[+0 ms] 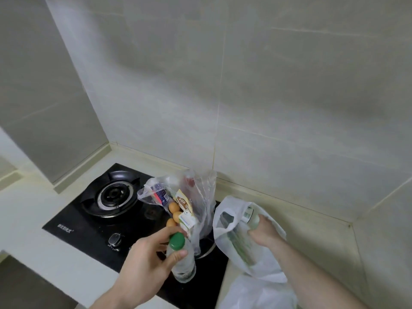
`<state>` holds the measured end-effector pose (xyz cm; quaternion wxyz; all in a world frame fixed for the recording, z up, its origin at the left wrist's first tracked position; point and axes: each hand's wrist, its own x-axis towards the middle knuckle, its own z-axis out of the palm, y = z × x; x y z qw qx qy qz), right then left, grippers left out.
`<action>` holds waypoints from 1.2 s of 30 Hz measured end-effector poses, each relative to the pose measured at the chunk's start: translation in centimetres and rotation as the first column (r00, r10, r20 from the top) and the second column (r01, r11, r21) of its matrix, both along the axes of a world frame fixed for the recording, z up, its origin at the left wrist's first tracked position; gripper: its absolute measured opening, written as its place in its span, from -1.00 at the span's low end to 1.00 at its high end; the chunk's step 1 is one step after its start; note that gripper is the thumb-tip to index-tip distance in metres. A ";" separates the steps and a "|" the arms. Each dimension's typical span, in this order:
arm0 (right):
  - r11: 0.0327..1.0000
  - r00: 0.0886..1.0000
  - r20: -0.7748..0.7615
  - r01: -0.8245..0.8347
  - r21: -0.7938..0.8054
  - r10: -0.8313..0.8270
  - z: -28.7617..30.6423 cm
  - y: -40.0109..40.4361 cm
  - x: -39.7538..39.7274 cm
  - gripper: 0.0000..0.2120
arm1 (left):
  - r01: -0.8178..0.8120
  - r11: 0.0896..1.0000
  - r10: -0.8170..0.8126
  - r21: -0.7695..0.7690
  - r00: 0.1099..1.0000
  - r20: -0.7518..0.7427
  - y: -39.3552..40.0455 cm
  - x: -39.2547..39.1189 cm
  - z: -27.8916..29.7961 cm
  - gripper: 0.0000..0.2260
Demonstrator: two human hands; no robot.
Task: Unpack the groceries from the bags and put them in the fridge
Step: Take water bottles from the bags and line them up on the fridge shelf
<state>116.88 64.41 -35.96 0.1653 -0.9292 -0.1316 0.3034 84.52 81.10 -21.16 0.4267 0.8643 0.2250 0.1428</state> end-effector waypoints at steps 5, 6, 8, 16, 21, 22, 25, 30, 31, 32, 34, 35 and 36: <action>0.992 0.999 0.032 -0.039 -0.121 0.043 -3.1 1.1 2.0 -0.06 | -0.041 0.999 0.042 0.024 0.999 -0.033 0.1 -0.7 0.1 -0.73; 0.989 0.996 0.073 -0.044 -0.143 0.055 -3.5 1.1 2.1 -0.06 | -0.043 0.999 0.044 0.032 0.998 -0.037 0.2 -0.7 0.0 -0.73; 0.979 0.990 0.131 -0.034 -0.200 0.062 -3.8 1.1 2.0 -0.14 | -0.059 0.998 0.060 0.034 0.997 -0.043 0.2 -0.8 -0.1 -0.73; 0.994 0.989 0.122 0.092 -0.058 -0.085 -5.8 0.9 -0.2 -0.22 | -0.089 0.996 0.091 0.031 0.995 -0.044 0.5 -1.1 0.1 -0.73; 0.999 0.975 0.221 0.042 -0.016 -0.038 -0.9 0.4 -0.8 -0.49 | -0.054 0.998 0.054 0.014 0.998 -0.016 0.7 -1.1 0.7 -0.73; 0.999 0.970 0.241 0.033 0.017 -0.036 0.6 0.4 -1.1 -0.49 | -0.047 0.999 0.047 0.008 0.999 -0.004 0.7 -1.1 0.8 -0.73; 0.993 0.960 0.276 0.009 0.116 -0.041 5.2 0.1 -1.8 -0.55 | -0.030 1.000 0.030 -0.010 0.999 0.031 0.8 -0.8 1.1 -0.70; 0.994 0.940 0.341 -0.050 0.101 0.013 11.4 -1.8 -3.8 -0.68 | 0.023 1.000 -0.023 0.003 0.998 0.060 0.7 -0.2 1.4 -0.67; 0.994 0.928 0.372 -0.052 0.101 0.011 12.3 -2.5 -4.6 -0.69 | 0.034 0.999 -0.034 -0.001 0.997 0.067 0.7 -0.1 1.5 -0.67; 0.992 0.916 0.401 -0.049 0.114 -0.001 13.2 -3.3 -5.5 -0.70 | 0.045 0.999 -0.045 -0.002 0.996 0.074 0.6 0.1 1.5 -0.68; 0.983 0.895 0.444 -0.038 0.179 -0.047 14.3 -5.0 -7.4 -0.71 | 0.079 0.997 -0.078 0.002 0.993 0.087 0.4 0.3 1.5 -0.69; 0.973 0.890 0.451 -0.033 0.227 -0.075 14.7 -6.0 -8.4 -0.73 | 0.097 0.995 -0.097 0.004 0.991 0.094 0.2 0.4 1.5 -0.70; 0.959 0.889 0.445 -0.025 0.284 -0.108 15.1 -7.0 -9.4 -0.76 | 0.110 0.994 -0.109 0.000 0.989 0.097 -0.1 0.5 1.6 -0.70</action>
